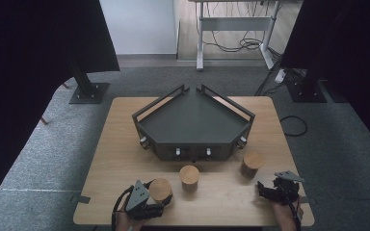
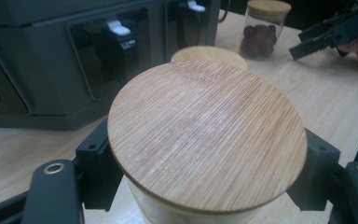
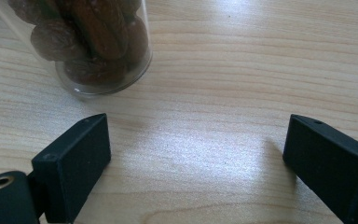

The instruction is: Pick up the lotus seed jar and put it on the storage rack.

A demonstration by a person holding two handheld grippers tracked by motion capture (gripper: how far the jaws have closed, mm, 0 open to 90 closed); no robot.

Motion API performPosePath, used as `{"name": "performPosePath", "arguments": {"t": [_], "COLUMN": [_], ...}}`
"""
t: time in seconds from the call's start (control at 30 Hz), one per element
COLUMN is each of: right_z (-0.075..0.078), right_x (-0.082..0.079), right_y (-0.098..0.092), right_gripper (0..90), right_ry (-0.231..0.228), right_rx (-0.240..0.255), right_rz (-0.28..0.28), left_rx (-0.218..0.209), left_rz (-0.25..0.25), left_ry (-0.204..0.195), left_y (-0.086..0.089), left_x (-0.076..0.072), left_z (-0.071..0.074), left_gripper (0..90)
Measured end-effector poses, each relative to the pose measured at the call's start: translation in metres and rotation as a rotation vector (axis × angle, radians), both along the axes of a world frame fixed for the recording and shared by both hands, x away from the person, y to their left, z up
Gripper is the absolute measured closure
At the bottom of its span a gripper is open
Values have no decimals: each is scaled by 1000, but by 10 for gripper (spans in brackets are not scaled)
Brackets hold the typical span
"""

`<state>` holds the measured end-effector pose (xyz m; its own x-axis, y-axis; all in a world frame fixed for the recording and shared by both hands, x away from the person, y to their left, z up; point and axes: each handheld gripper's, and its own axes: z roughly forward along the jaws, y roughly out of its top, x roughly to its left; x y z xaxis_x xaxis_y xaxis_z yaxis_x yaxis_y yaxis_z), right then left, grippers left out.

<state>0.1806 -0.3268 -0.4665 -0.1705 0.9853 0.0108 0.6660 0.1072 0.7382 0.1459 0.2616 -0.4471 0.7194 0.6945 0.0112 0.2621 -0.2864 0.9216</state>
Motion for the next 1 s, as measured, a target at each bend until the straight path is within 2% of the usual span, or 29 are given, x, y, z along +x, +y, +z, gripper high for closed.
{"name": "performPosePath", "arguments": {"t": [0.43,1.0], "right_z": [0,0], "right_x": [0,-1], "right_y": [0,0], "right_gripper": [68,68], "right_ry": [0,0], "right_rx": [0,-1], "right_rz": [-1,-3], "left_rx": [-59,-62], "left_rz": [35,48], "left_ry": [-31,-66], "left_y": [5,4], "left_x": [5,18], "left_z": [9,25], "left_gripper": [255,255]}}
